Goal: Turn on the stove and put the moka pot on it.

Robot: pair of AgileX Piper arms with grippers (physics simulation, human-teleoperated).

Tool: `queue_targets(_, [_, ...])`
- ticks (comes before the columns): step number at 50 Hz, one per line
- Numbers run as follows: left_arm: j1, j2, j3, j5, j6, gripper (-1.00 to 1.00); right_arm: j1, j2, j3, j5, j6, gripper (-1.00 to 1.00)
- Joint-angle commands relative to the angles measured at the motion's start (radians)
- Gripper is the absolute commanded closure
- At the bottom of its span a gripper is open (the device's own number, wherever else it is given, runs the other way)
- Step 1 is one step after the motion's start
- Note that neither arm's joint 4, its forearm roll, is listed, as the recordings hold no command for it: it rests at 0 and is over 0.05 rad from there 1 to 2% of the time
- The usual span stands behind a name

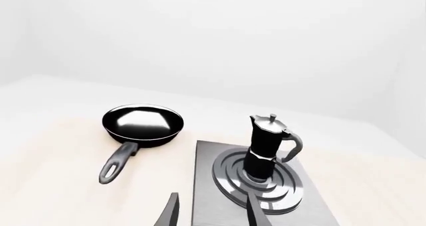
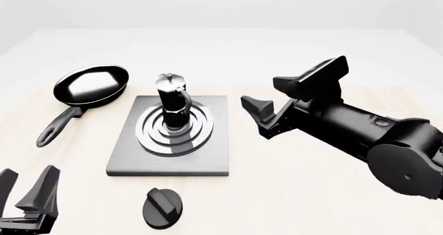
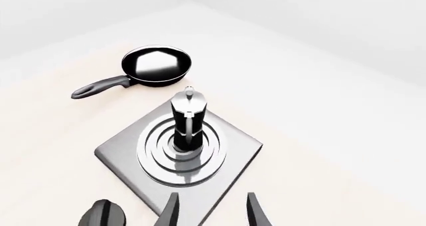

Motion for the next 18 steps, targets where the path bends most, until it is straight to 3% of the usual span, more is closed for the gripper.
queue_targets(1, [0.002, -0.039, -0.001, 0.029, 0.006, -1.0, -0.042, -0.2, 0.063, 0.105, -0.007, -1.0])
queue_targets(18, [-0.002, -0.057, -0.003, 0.04, 0.008, -1.0, -0.088, -0.464, 0.147, 0.25, -0.016, -1.0])
